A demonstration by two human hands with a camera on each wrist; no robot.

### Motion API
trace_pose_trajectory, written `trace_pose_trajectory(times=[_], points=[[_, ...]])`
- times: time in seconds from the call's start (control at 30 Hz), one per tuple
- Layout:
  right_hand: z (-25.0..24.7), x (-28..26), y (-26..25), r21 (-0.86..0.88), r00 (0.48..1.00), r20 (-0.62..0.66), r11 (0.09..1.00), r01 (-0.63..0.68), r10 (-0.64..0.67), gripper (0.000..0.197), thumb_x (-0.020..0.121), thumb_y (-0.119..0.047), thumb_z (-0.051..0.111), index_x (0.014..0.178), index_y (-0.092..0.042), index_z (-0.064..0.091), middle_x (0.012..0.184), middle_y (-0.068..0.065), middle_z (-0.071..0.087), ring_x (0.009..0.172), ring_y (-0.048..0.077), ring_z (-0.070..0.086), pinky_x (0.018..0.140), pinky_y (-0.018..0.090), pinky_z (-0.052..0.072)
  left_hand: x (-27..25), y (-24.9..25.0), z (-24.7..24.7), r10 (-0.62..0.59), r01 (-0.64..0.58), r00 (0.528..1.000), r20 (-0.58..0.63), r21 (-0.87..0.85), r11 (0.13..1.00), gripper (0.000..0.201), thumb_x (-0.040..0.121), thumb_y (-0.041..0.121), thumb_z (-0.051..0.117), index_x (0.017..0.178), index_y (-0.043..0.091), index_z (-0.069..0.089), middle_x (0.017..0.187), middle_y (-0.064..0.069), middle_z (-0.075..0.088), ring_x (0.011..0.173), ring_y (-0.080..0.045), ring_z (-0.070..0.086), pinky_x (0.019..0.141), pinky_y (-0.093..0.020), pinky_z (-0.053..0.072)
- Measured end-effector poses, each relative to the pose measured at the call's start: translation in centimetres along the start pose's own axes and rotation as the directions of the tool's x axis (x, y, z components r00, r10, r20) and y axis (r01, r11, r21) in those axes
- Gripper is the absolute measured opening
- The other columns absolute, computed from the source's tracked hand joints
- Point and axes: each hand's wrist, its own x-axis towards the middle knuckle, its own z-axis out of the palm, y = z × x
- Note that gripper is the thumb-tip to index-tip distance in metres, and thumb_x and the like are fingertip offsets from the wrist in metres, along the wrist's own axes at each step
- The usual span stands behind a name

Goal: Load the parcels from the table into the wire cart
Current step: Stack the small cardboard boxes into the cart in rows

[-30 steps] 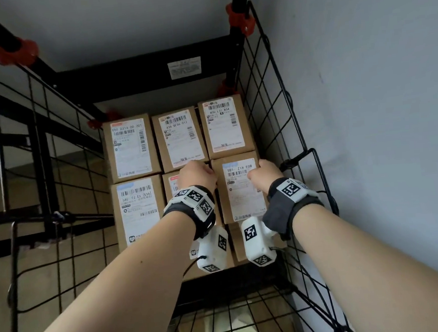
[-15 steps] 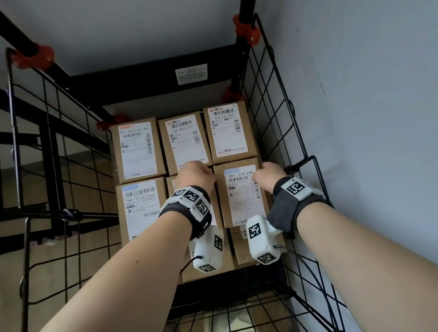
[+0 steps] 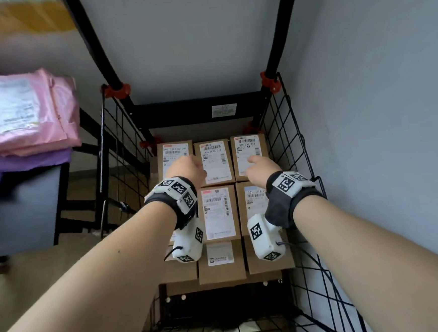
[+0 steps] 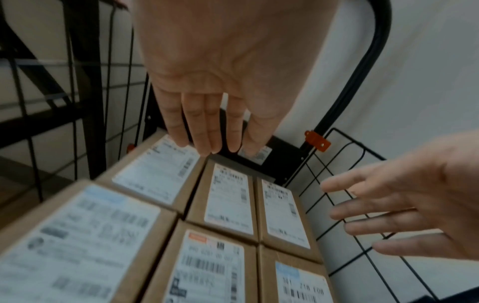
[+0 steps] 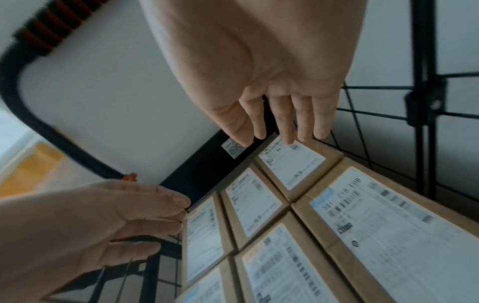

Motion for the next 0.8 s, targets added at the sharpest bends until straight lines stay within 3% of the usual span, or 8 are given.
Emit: trace_pose_trajectory(times=[0.1,0.2,0.37,0.47,0.6,0.7,0.8], points=[[0.1,-2.2,-2.9,-0.051,0.996,-0.015,0.995,0.084,-0.085,0.050,0.095,-0.010,0.041,0.145,-0.016,0.039,0.145,0.010,0.045,0.106,0.024,0.057,0.088,0.031,0.046,-1.3,-1.0,-3.2,0.039,-0.036,0.998,-0.047,0.061,0.998,0.024,0.093,0.016,0.052,0.113,0.009,0.062,0.112,-0.009,0.060,0.099,-0.027,0.058,0.084,-0.031,0.046],[0.4,-4.6,-5.8,-0.149,0.989,-0.037,0.979,0.136,-0.143,0.049,0.096,-0.013,0.041,0.145,-0.017,0.039,0.150,0.007,0.039,0.130,0.028,0.045,0.105,0.032,0.040,-3.0,-2.4,-6.3,0.075,-0.067,0.992,-0.100,0.086,0.994,0.032,0.092,0.022,0.055,0.123,0.014,0.058,0.126,-0.010,0.054,0.113,-0.027,0.056,0.093,-0.033,0.044],[1.3,-9.9,-11.3,-0.242,0.977,-0.071,0.954,0.179,-0.201,0.049,0.098,-0.016,0.042,0.147,-0.016,0.035,0.153,0.004,0.034,0.137,0.025,0.037,0.112,0.032,0.033,-6.8,-5.6,-12.0,0.134,-0.110,0.977,-0.168,0.143,0.984,0.032,0.089,0.023,0.056,0.121,0.018,0.058,0.124,-0.011,0.052,0.111,-0.030,0.055,0.095,-0.038,0.046],[2.6,-13.7,-14.7,-0.290,0.961,-0.113,0.933,0.212,-0.253,0.050,0.096,-0.016,0.044,0.146,-0.018,0.037,0.153,0.003,0.035,0.138,0.024,0.037,0.110,0.029,0.032,-9.9,-7.8,-15.4,0.181,-0.140,0.964,-0.197,0.205,0.969,0.037,0.089,0.024,0.056,0.125,0.019,0.054,0.126,-0.010,0.048,0.116,-0.030,0.051,0.098,-0.041,0.044],[5.6,-19.1,-19.5,-0.407,0.934,-0.141,0.879,0.247,-0.328,0.052,0.095,-0.017,0.044,0.146,-0.020,0.037,0.150,0.003,0.039,0.135,0.026,0.040,0.108,0.029,0.035,-14.6,-11.3,-19.6,0.249,-0.162,0.934,-0.254,0.320,0.934,0.036,0.088,0.024,0.054,0.123,0.017,0.053,0.123,-0.010,0.051,0.114,-0.030,0.051,0.090,-0.040,0.045],[8.1,-22.7,-22.9,-0.487,0.907,-0.170,0.833,0.263,-0.386,0.051,0.093,-0.018,0.044,0.144,-0.019,0.039,0.148,0.005,0.042,0.136,0.027,0.039,0.111,0.032,0.033,-17.9,-14.4,-22.3,0.253,-0.133,0.918,-0.306,0.363,0.922,0.038,0.089,0.028,0.053,0.126,0.017,0.052,0.129,-0.010,0.049,0.118,-0.030,0.048,0.093,-0.042,0.043],[10.6,-26.2,-26.1,-0.559,0.877,-0.199,0.786,0.264,-0.437,0.050,0.092,-0.020,0.044,0.142,-0.021,0.041,0.147,0.006,0.042,0.135,0.029,0.039,0.109,0.033,0.034,-21.0,-17.6,-24.8,0.273,-0.113,0.898,-0.344,0.421,0.900,0.051,0.086,0.038,0.064,0.128,0.013,0.051,0.132,-0.012,0.048,0.120,-0.030,0.048,0.093,-0.038,0.041]])
